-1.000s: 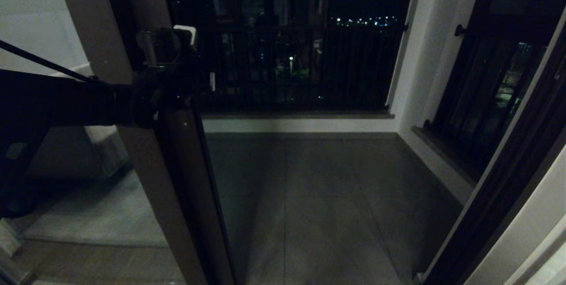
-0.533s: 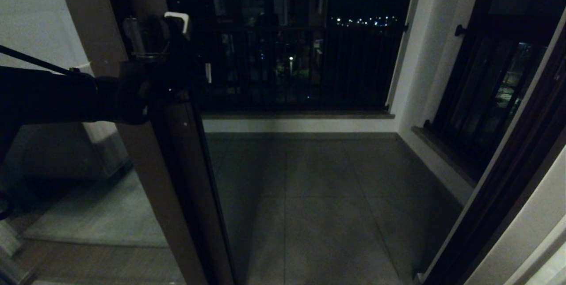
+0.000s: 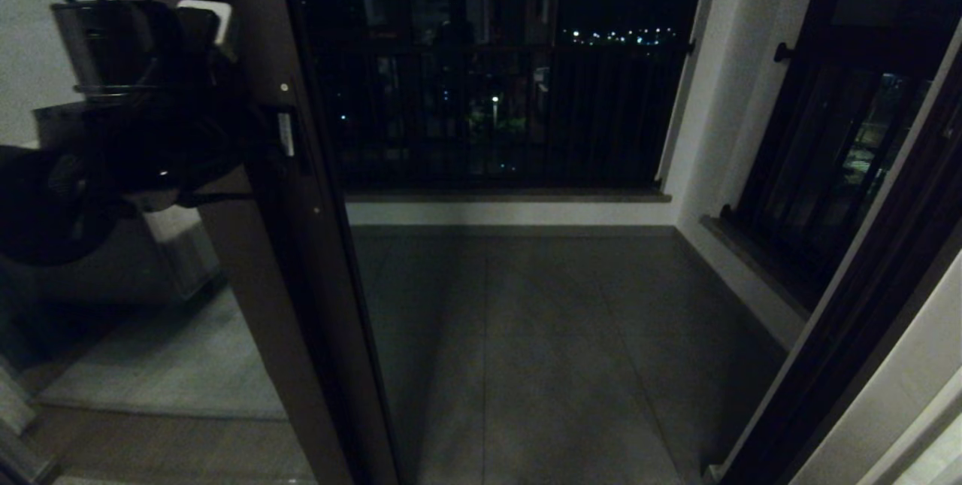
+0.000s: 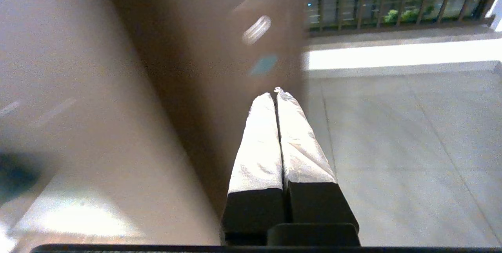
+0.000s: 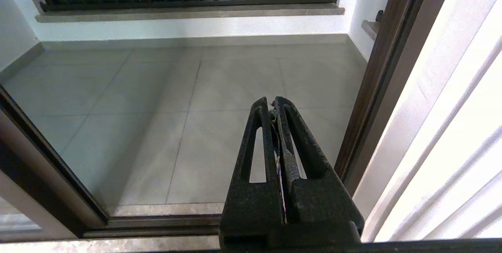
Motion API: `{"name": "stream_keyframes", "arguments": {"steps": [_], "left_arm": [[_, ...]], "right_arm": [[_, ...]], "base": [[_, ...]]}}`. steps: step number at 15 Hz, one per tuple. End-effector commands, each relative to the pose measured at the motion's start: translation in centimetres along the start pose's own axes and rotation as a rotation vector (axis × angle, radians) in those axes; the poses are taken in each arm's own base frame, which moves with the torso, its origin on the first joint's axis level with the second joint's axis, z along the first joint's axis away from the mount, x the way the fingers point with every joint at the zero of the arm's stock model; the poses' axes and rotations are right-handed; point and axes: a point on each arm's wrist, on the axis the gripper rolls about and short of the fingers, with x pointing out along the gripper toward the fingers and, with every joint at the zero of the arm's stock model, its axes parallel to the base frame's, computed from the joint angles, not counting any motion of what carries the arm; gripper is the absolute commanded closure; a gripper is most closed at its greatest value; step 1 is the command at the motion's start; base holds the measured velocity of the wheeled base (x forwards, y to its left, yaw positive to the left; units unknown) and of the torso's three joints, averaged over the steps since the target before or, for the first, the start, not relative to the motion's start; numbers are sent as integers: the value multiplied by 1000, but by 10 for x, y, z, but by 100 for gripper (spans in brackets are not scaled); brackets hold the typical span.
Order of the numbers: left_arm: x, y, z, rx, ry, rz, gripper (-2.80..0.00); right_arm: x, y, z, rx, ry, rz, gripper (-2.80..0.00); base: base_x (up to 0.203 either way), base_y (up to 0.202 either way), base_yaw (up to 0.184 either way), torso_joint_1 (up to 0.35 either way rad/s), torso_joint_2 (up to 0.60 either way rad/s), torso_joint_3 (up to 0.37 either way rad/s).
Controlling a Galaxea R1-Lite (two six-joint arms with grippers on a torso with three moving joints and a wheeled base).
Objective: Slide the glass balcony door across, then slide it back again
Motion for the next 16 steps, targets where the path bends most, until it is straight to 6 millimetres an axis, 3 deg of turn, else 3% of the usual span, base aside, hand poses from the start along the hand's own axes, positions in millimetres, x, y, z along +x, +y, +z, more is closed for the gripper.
{"name": "stream_keyframes", "arguments": {"steps": [1,9,12,14,16], "left_arm": [[-75,26,18,-19,-84,8,0],[-249,82,-15,56,-148,67,0],[-310,100,-36,45,-155,183,0],[-333,100,-58,41,-159,263,0],[-341,97,-78,15,-144,323,0]], "right_arm": [[0,0,0,0,1,0,0],[0,0,0,0,1,0,0],[0,0,0,0,1,1,0],[0,0,0,0,0,0,0],[0,0,0,0,1,0,0]], "base": [[0,0,0,0,0,0],[0,0,0,0,0,0],[0,0,0,0,0,0],[0,0,0,0,0,0],[0,0,0,0,0,0]]}}
